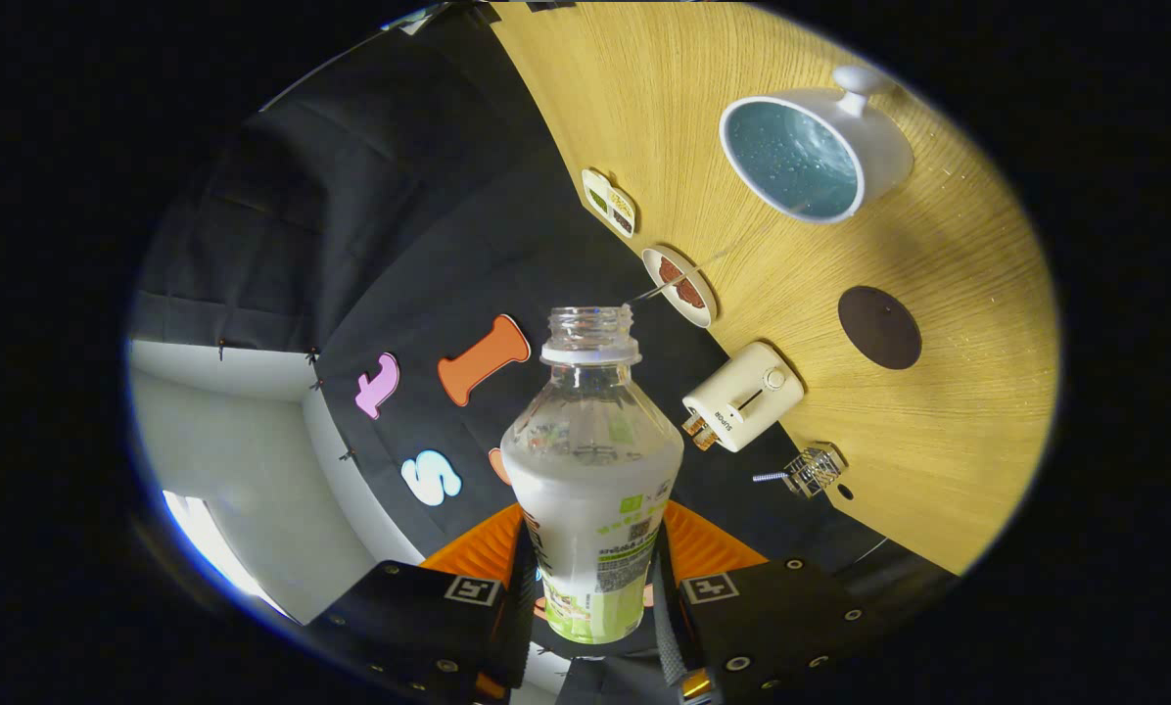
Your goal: Take the bottle from table, then pour the juice into the cup, finally place the bottle on the coaster
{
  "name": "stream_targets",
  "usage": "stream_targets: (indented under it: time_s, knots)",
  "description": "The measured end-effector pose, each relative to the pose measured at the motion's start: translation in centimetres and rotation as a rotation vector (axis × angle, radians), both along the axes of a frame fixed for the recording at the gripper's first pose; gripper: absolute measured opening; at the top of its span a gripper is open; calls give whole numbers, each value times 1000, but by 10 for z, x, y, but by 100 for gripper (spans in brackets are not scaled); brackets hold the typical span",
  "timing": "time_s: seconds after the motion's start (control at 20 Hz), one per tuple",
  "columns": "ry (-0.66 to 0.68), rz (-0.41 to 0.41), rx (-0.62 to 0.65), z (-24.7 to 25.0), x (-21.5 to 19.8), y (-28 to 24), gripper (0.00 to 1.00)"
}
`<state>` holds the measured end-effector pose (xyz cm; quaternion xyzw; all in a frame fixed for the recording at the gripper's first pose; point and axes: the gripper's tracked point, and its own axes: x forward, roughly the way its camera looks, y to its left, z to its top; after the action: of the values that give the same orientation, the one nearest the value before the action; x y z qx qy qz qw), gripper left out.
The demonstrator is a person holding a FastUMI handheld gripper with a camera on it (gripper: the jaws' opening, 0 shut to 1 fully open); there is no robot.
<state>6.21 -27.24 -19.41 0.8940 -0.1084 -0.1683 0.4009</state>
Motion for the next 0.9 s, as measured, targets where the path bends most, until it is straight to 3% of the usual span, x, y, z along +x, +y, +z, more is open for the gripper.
stream_targets:
  time_s: [0.35, 0.9]
  knots:
    - [148, 96, -202, -22, 0, 9, 53]
    - [379, 261, -882, 14, 12, -18, 52]
